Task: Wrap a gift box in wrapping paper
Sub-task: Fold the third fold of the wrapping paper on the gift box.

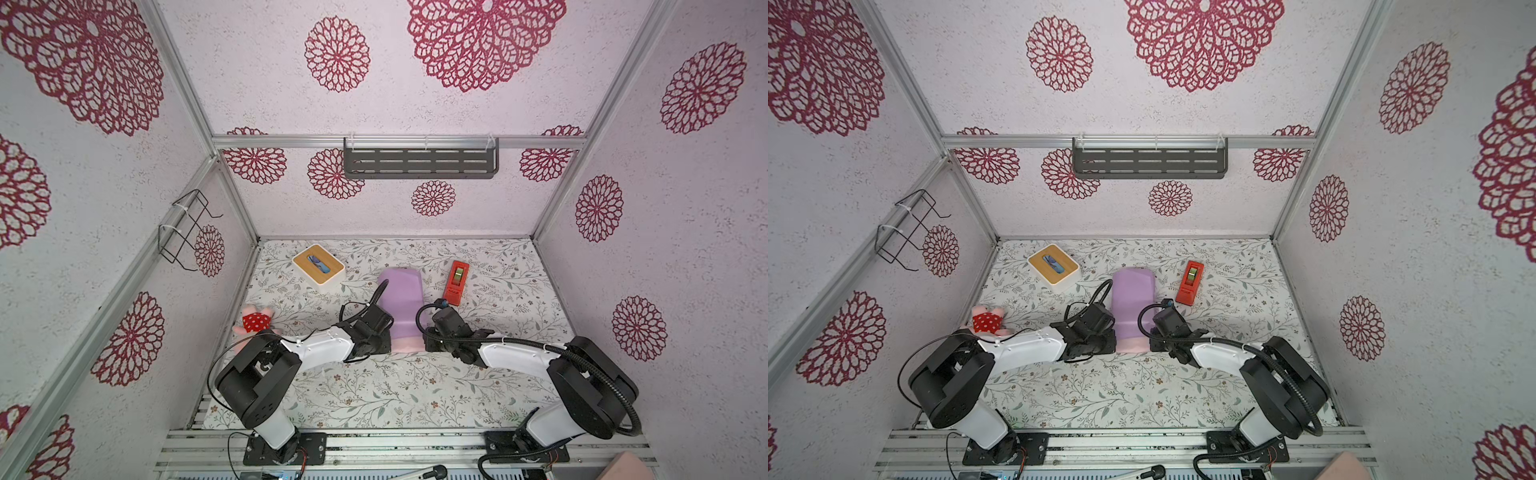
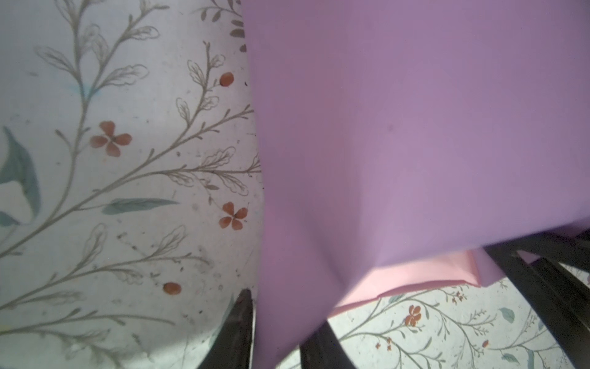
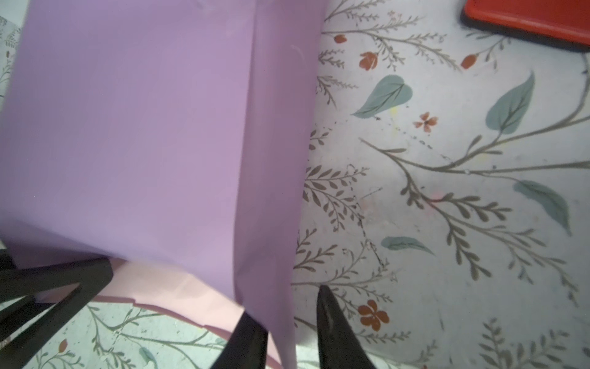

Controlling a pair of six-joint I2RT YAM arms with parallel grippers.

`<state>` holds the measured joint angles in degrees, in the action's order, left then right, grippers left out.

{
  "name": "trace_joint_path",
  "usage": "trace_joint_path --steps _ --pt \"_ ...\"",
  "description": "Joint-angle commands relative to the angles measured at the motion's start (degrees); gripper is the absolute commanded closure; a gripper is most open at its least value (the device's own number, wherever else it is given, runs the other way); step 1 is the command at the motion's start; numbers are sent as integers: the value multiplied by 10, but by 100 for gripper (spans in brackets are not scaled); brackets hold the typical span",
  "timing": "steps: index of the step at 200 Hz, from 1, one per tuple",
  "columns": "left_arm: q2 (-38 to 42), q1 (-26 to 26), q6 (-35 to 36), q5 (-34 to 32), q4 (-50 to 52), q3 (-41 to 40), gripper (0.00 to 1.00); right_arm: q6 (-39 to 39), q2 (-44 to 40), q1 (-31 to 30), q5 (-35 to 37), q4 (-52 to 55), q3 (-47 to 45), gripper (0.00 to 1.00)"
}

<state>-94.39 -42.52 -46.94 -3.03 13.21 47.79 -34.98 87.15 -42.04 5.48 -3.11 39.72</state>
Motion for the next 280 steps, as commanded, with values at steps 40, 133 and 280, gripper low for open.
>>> trace_joint_path --steps 40,133,280 --pt "-21 -5 2 -4 2 -11 84 3 30 1 13 -13 -4 74" --pt "-31 -11 6 -18 9 8 100 0 30 1 20 -3 13 76" --pt "-29 -22 -2 -23 16 24 100 -47 28 -1 5 -23 12 94"
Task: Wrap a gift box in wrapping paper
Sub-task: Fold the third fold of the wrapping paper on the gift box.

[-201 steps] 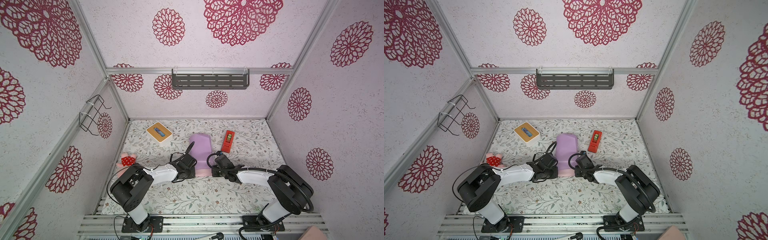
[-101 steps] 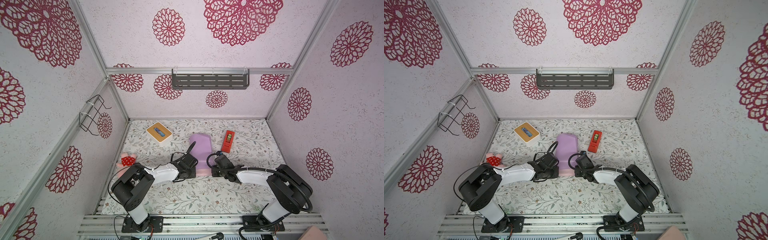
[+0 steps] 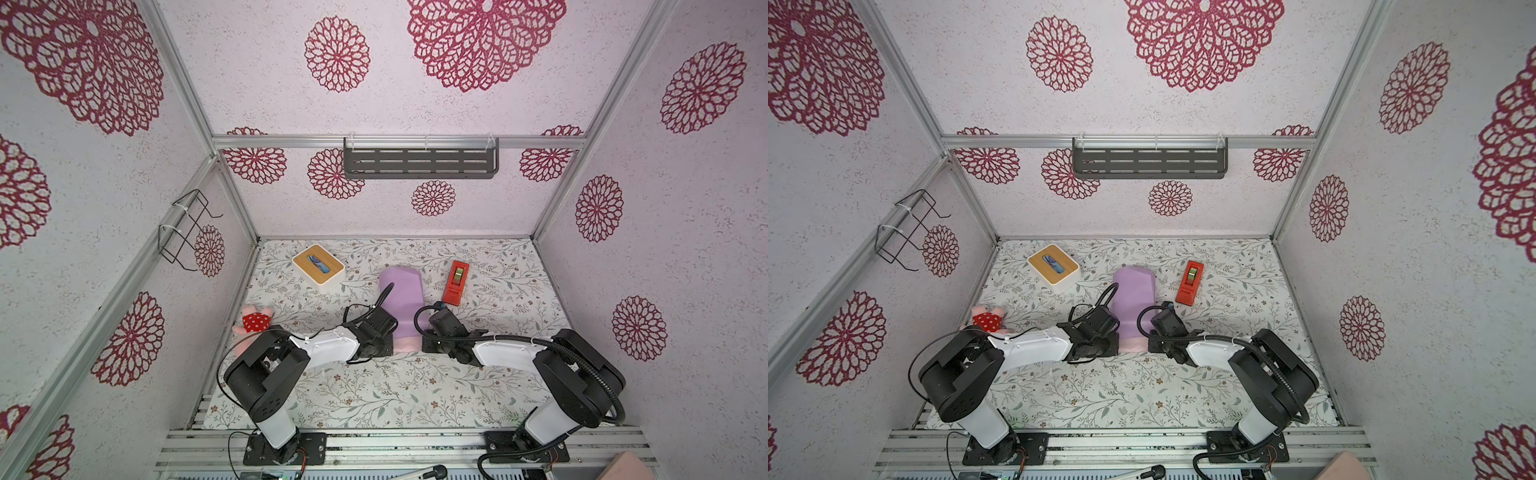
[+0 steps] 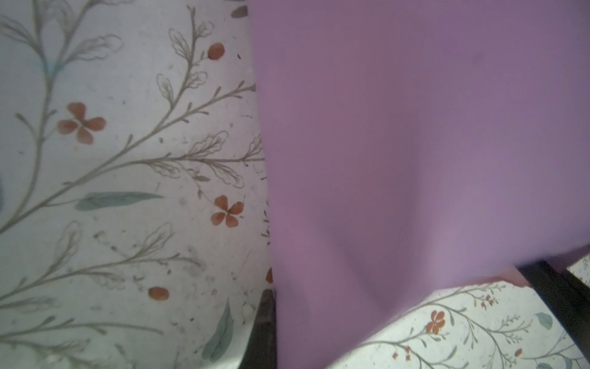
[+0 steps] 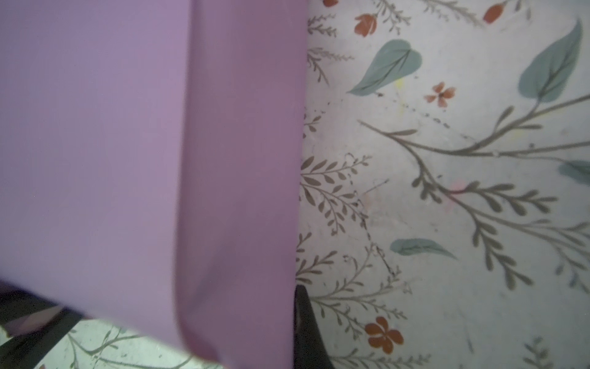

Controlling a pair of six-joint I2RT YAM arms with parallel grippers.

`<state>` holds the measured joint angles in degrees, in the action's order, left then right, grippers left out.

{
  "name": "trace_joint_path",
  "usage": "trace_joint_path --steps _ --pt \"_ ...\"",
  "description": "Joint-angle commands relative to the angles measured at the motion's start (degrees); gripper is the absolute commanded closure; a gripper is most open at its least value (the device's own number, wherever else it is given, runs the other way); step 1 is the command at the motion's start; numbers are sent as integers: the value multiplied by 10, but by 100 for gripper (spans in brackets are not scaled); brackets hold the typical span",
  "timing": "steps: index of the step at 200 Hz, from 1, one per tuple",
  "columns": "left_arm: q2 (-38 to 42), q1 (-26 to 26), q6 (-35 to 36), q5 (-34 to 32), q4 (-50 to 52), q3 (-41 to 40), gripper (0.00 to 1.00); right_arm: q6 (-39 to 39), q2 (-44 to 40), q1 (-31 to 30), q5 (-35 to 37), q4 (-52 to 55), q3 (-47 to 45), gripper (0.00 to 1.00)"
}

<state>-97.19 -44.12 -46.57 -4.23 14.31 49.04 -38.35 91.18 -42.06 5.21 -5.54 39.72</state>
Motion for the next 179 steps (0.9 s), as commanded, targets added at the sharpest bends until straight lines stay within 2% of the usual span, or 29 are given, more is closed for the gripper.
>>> trace_joint_path --steps 1,6,16,43,49,69,93,104,115,135,165,179 --pt "-1 -6 -5 -11 4 11 100 -13 -13 -1 8 2 12 94" --pt "2 -6 -5 -12 4 10 100 -11 -15 -1 8 5 12 91" --pt "9 -6 -5 -16 5 7 93 -6 -19 0 10 11 12 84" --pt "34 -6 4 -20 6 -3 71 16 -37 3 5 36 11 70" --pt "44 -5 8 -21 6 -7 64 23 -42 4 0 41 11 68" --pt "82 -5 29 -17 -4 -23 45 50 -70 9 -36 44 1 61" --pt "142 -2 65 -24 -9 -36 31 89 -112 15 -87 64 -2 55" --pt "170 2 84 -30 -12 -38 26 112 -134 20 -112 79 1 51" --pt "194 11 106 -32 -15 -39 22 130 -154 27 -129 103 5 42" --pt "219 29 170 -28 -32 -32 16 163 -188 54 -167 139 5 32" --pt "208 36 344 -45 -60 -8 15 165 -214 137 -254 113 -18 29" --pt "199 35 435 -21 -101 -17 14 158 -212 155 -267 96 -26 28"
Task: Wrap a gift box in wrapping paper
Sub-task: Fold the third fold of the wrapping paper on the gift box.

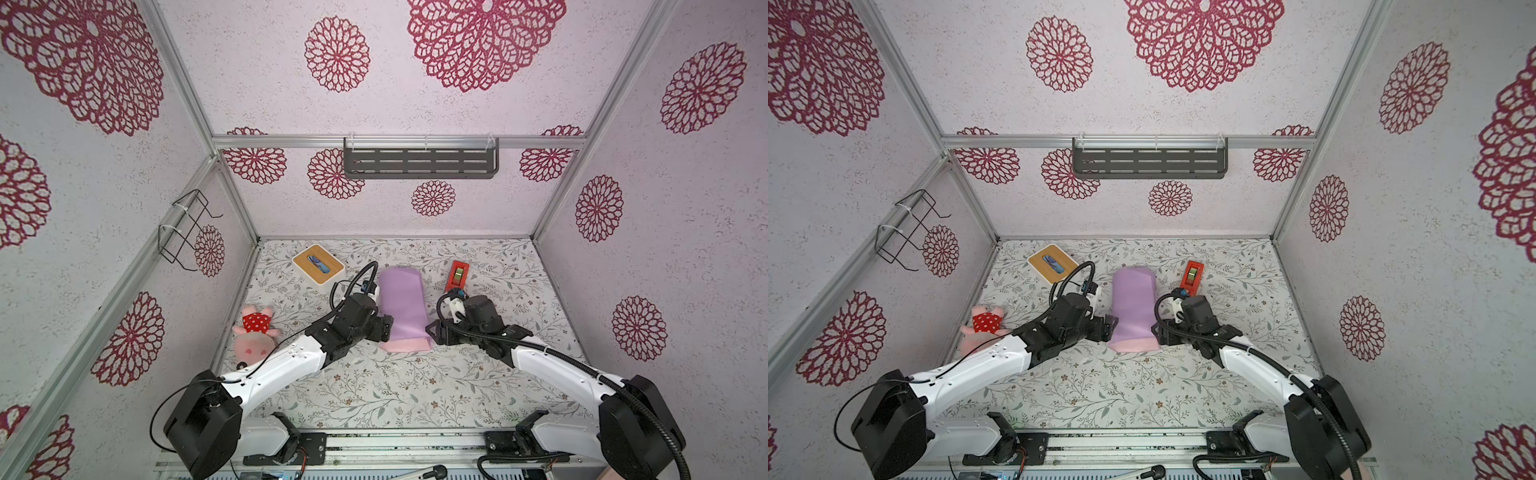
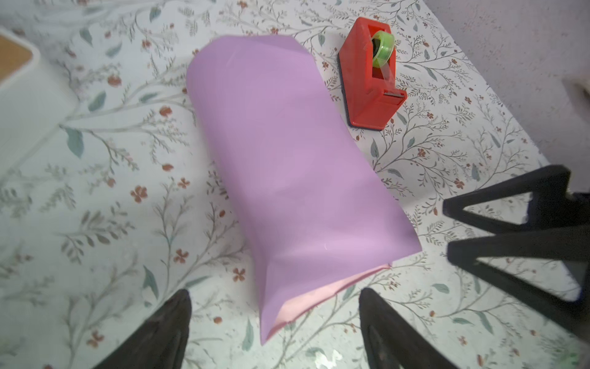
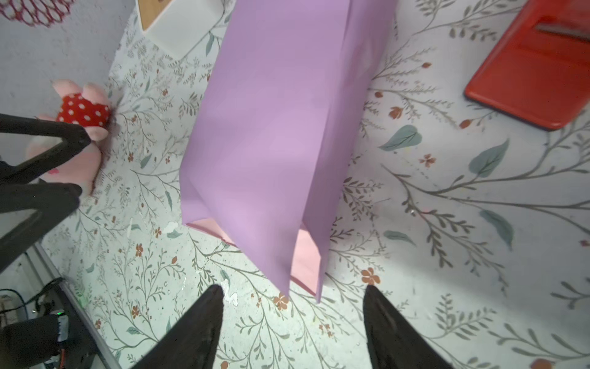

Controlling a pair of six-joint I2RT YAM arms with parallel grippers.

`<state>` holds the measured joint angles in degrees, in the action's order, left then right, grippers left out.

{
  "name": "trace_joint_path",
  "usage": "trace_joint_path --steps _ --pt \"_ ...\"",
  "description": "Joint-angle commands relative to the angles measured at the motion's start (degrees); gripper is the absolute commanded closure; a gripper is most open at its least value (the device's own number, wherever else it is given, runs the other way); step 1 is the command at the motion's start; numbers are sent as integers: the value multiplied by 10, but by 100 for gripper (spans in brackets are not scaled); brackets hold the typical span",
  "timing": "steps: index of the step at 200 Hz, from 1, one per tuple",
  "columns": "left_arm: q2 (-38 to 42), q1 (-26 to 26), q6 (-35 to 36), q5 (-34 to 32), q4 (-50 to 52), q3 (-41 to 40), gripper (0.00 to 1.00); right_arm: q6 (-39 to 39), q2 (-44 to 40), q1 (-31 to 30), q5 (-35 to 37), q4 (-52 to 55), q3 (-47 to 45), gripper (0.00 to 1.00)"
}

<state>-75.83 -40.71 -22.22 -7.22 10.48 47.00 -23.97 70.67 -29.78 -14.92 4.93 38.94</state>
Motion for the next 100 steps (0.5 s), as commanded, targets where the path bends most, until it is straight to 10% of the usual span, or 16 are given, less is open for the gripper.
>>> trace_joint_path --steps 1,44,100 --pt "-15 1 198 11 -65 3 14 14 -7 32 -67 -10 -18 28" --pt "-82 -3 394 63 -32 59 12 1 1 64 -58 -18 -24 28" --pt "-196 -16 476 75 21 151 11 -10 -10 83 -55 -34 -51 28"
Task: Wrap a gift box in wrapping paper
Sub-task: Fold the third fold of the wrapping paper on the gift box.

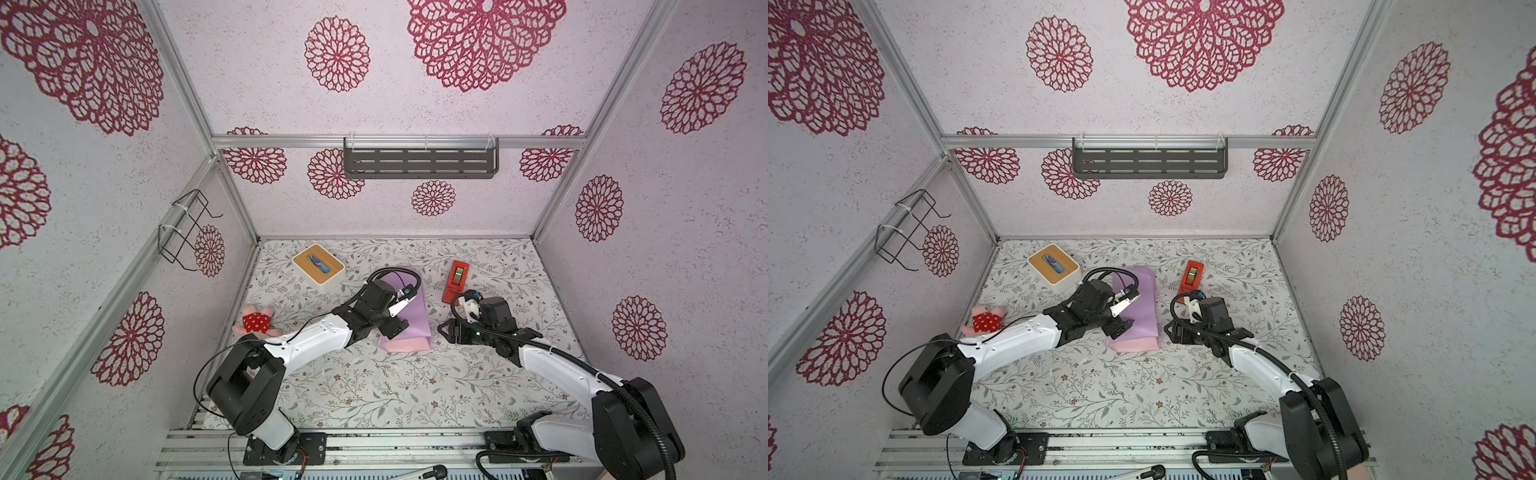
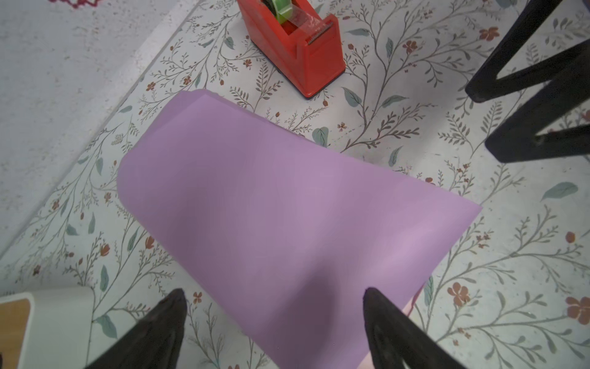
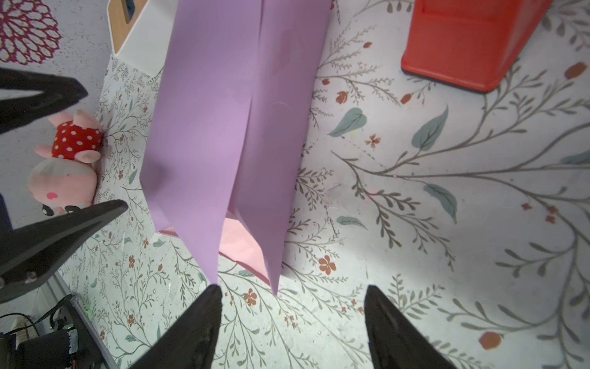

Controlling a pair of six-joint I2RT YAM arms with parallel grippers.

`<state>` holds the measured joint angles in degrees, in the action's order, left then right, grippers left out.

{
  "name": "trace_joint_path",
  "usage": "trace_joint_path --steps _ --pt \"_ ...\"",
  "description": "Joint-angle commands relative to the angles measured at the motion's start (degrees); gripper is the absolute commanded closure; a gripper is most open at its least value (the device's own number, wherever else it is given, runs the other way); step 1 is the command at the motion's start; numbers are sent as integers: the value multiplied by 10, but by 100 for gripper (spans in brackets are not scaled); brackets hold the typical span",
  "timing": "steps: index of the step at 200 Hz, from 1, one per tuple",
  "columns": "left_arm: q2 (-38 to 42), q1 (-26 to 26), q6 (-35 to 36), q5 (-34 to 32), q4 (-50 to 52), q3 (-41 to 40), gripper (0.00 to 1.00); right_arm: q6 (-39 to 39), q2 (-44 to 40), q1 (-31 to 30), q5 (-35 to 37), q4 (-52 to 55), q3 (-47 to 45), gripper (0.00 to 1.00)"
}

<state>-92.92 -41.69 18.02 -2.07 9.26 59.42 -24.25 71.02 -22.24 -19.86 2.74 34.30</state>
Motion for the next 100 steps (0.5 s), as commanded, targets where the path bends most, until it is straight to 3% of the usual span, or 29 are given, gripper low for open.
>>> trace_joint_path --steps 1,48,100 --pt "-26 -6 74 25 34 28 11 -8 -14 9 -5 -12 -5 28" --pt "-49 -7 90 62 36 36 9 -10 -16 15 -3 -9 -7 28" --pt "-81 -6 111 21 29 46 13 -21 1 15 -13 -26 -4 28"
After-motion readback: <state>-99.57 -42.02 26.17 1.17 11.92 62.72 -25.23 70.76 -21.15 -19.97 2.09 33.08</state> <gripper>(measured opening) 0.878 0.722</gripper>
